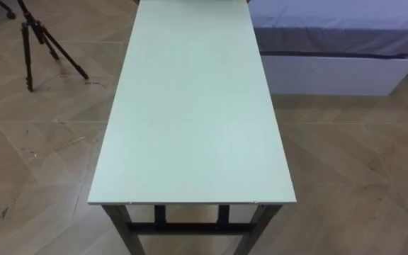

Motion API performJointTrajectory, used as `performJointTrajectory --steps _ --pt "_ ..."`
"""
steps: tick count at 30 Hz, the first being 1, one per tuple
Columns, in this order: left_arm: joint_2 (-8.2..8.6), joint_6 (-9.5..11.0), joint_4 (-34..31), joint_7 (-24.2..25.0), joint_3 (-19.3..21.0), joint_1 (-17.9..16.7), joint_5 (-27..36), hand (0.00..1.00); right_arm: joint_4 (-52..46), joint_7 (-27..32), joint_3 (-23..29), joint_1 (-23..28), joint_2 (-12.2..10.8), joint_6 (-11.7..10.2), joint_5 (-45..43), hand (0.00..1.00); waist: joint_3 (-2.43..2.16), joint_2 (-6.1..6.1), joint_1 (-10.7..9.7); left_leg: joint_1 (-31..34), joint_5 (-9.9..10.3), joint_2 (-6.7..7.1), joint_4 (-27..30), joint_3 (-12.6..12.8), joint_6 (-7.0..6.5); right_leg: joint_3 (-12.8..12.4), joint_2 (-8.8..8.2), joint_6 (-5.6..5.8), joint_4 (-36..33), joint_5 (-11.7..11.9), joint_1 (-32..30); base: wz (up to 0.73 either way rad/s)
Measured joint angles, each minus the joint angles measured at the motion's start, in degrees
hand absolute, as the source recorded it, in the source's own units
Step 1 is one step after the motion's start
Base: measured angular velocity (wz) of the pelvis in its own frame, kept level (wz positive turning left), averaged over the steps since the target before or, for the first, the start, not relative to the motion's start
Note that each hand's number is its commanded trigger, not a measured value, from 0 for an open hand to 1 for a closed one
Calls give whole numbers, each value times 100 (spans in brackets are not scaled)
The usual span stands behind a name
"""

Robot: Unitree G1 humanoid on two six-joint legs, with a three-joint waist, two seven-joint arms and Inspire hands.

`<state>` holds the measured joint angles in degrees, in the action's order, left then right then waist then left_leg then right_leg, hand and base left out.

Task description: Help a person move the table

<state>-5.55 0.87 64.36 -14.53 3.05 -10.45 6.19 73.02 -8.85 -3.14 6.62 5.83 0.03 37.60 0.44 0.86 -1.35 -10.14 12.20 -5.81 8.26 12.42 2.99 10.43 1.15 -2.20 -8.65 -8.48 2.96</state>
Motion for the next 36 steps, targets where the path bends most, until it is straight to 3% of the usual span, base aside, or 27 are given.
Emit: performJointTrajectory --steps 9,17,19,27,28,29,33,36 --pt "8 3 -12 29 -1 0 3 0 -5 -21 -9 -2 1 1 6 0 1 -5 9 25 0 7 0 3 0 -15 -5 3 2 -2 -13 0" --pt "-5 -2 -12 384 28 -7 386 0 48 -364 -10 4 1 18 48 0 -11 8 27 34 0 7 1 2 0 -11 -12 5 8 -3 -12 1" --pt "-14 -10 -13 656 14 -20 1071 0 32 -454 -7 16 2 18 91 0 -18 3 28 23 0 7 1 2 0 -2 -12 5 12 -3 -13 -2" --pt "-47 -179 -58 1592 -1 66 2599 0 -283 -751 7 45 74 141 440 0 -34 -42 33 56 0 3 15 120 0 -4 -12 5 -9 -3 -45 0" --pt "-48 -224 -195 1694 -1 64 2841 0 -565 -792 14 113 91 166 597 0 -58 -27 27 72 0 5 19 116 0 -12 -15 5 -27 -2 -93 0" --pt "-59 -234 -323 1819 -34 64 3127 0 -838 -893 15 182 122 210 830 0 -43 -57 30 92 0 5 21 116 0 -1 -19 5 -32 0 -107 0" --pt "-107 -243 -554 2228 -119 72 3834 0 -1540 -1226 123 386 135 259 1147 0 -52 -79 24 87 0 5 45 119 0 9 -19 6 -40 0 -98 0" --pt "-211 -341 -773 2418 -412 22 4474 0 -2091 -1442 115 603 138 327 1271 0 -54 -99 8 121 0 -1 50 136 0 21 -17 5 -24 0 -115 0"
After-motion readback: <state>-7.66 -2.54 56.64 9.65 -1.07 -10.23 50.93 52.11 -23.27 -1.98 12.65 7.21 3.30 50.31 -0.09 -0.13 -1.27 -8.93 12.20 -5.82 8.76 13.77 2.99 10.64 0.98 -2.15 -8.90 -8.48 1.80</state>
